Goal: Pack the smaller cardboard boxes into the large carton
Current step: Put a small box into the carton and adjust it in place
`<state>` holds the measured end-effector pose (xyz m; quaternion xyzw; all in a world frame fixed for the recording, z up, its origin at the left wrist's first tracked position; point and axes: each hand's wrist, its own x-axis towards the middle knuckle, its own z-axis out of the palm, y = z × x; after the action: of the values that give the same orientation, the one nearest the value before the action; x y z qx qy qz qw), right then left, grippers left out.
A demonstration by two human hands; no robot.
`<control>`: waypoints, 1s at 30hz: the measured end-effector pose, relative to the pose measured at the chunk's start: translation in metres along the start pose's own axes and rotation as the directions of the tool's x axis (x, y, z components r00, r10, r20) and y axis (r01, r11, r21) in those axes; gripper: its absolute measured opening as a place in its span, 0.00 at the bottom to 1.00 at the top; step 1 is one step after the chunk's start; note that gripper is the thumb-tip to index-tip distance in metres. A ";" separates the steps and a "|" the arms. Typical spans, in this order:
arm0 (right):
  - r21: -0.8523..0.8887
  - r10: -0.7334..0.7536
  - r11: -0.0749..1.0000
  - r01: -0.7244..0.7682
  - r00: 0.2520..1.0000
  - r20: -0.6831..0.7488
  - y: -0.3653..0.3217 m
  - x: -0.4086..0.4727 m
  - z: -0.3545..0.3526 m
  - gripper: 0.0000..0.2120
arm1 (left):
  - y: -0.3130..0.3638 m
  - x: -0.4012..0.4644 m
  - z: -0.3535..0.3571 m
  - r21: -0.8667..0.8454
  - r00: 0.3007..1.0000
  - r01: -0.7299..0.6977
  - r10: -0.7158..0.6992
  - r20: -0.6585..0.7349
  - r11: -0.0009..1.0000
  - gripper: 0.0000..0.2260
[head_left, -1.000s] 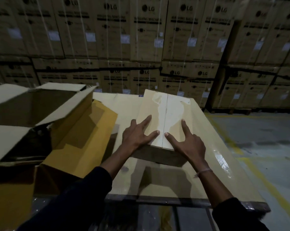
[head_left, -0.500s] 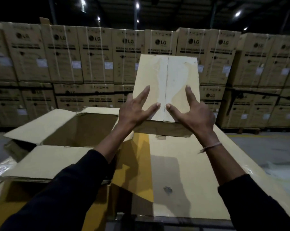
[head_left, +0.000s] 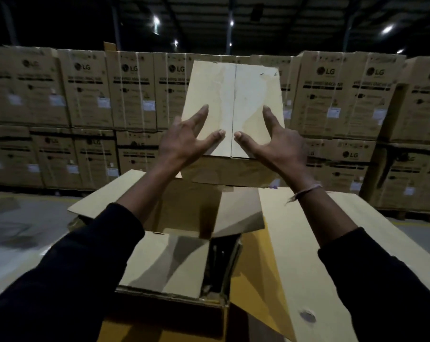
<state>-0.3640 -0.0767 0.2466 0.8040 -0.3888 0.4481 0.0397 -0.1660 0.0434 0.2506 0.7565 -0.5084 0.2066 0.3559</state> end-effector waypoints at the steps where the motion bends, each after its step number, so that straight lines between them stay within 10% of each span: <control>1: 0.012 -0.004 1.000 0.003 1.000 0.016 -0.008 0.006 0.013 0.51 | -0.013 0.006 -0.002 0.025 1.000 0.018 -0.019 0.018 1.000 0.39; 13: 0.162 0.013 0.975 -0.154 0.763 0.646 -0.061 0.008 0.138 0.49 | -0.152 0.030 0.023 0.063 0.831 0.254 -0.251 0.497 0.965 0.42; 30: -0.105 0.234 0.960 -0.260 0.533 0.813 -0.068 -0.028 0.259 0.61 | -0.260 0.013 0.136 0.027 0.641 0.190 -0.145 0.754 0.981 0.55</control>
<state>-0.1487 -0.1201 0.0908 0.8566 -0.4657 0.0317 -0.2199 0.0710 -0.0066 0.0841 0.8077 -0.5430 -0.1724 0.1519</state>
